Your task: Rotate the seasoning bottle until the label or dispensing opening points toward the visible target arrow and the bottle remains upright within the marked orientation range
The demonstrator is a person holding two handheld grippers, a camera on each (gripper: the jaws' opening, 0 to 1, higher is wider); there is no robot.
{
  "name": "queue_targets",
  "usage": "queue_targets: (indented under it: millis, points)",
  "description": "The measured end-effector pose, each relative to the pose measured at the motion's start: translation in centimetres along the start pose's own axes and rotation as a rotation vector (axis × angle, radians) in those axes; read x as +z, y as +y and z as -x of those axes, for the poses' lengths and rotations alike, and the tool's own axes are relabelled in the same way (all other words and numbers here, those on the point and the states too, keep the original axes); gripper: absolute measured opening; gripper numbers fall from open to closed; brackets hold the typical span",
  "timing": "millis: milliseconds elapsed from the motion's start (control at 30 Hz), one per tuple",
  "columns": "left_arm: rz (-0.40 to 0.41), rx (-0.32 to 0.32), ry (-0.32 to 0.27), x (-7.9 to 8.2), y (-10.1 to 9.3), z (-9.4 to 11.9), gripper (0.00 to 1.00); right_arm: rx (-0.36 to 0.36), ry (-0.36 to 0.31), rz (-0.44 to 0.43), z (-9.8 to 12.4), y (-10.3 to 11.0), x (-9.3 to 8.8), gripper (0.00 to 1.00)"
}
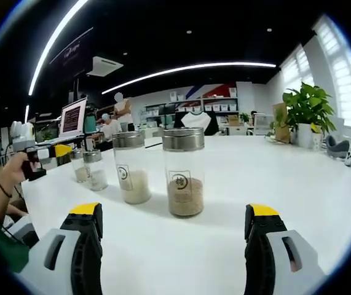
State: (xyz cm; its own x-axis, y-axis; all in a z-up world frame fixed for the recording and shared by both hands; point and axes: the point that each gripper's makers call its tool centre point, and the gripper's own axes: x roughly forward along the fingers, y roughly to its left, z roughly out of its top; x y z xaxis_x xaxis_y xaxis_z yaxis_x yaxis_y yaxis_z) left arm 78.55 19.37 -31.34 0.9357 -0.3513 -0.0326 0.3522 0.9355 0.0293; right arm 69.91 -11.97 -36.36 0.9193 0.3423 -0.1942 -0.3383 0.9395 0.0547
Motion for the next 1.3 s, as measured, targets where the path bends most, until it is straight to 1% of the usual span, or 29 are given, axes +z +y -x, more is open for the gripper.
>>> queue_targets:
  millis: [33,67,133,167,200,233,267,300,367,400,467,600,667,700,767,800,900,933,1167,1300]
  points:
    - [0.005,0.028,0.003,-0.1,0.1,0.0,0.51,0.0,0.001,-0.002,0.0,0.0,0.0,0.99]
    - [0.001,0.034,0.0,-0.2,-0.1,-0.1,0.51,0.0,0.002,-0.002,-0.1,0.0,-0.1,0.99]
    - [-0.038,0.079,0.003,-0.3,-0.1,-0.2,0.51,-0.002,0.006,-0.003,-0.1,-0.1,-0.2,0.99]
    - [-0.039,0.079,0.006,-0.5,-0.4,-0.3,0.51,-0.001,0.009,-0.004,-0.2,0.0,-0.3,0.99]
    - [-0.028,0.067,-0.005,-0.5,-1.1,-0.3,0.51,0.001,0.011,-0.004,-0.2,0.0,-0.3,0.99]
    - [-0.001,0.057,-0.028,-0.4,-1.5,-0.4,0.51,0.001,0.013,-0.003,-0.2,0.0,-0.3,0.99]
    - [0.02,0.06,-0.041,-0.4,-1.7,-0.4,0.5,0.0,0.014,-0.001,-0.2,0.0,-0.3,0.99]
    - [0.03,0.073,-0.042,-0.6,-1.7,-0.4,0.5,-0.001,0.01,0.001,-0.1,0.0,-0.2,0.99]
    - [0.057,0.122,-0.042,-1.0,-1.5,-0.2,0.51,-0.002,0.006,0.001,0.0,0.0,0.0,0.99]
    - [0.053,0.139,-0.059,-0.8,-1.4,-0.3,0.52,-0.003,0.005,0.001,0.0,0.0,0.0,0.99]
    - [0.055,0.154,-0.062,-0.8,-1.2,-0.4,0.51,-0.005,0.002,0.0,0.1,-0.2,0.1,0.99]
    - [0.114,0.159,-0.051,-1.1,-1.1,-0.7,0.48,-0.006,0.002,-0.003,0.0,-0.3,0.0,0.99]
    - [0.116,0.166,-0.054,-1.1,-1.0,-0.9,0.47,-0.005,0.003,-0.003,0.0,-0.3,0.0,0.98]
    - [0.111,0.162,-0.045,-1.2,-1.2,-1.0,0.45,-0.007,0.005,0.006,0.0,-0.2,0.1,0.99]
    - [0.099,0.139,-0.051,-1.0,-1.6,-1.2,0.34,-0.005,0.0,0.014,0.0,-0.1,0.4,0.99]
    - [0.1,0.135,-0.053,-0.9,-1.7,-1.3,0.33,-0.003,-0.002,0.013,0.0,-0.1,0.5,0.99]
    - [0.09,0.137,-0.05,-1.0,-1.6,-1.6,0.33,-0.003,-0.004,0.012,0.1,-0.1,0.5,0.99]
    - [0.072,0.136,-0.046,-1.0,-1.5,-1.7,0.33,-0.003,-0.004,0.013,0.1,-0.1,0.5,0.99]
    - [0.079,0.124,-0.057,-1.1,-1.4,-1.6,0.32,0.001,-0.004,0.01,0.0,0.0,0.5,0.98]
    - [0.065,0.118,-0.054,-1.1,-1.3,-1.6,0.32,0.002,-0.003,0.007,0.0,-0.1,0.5,0.98]
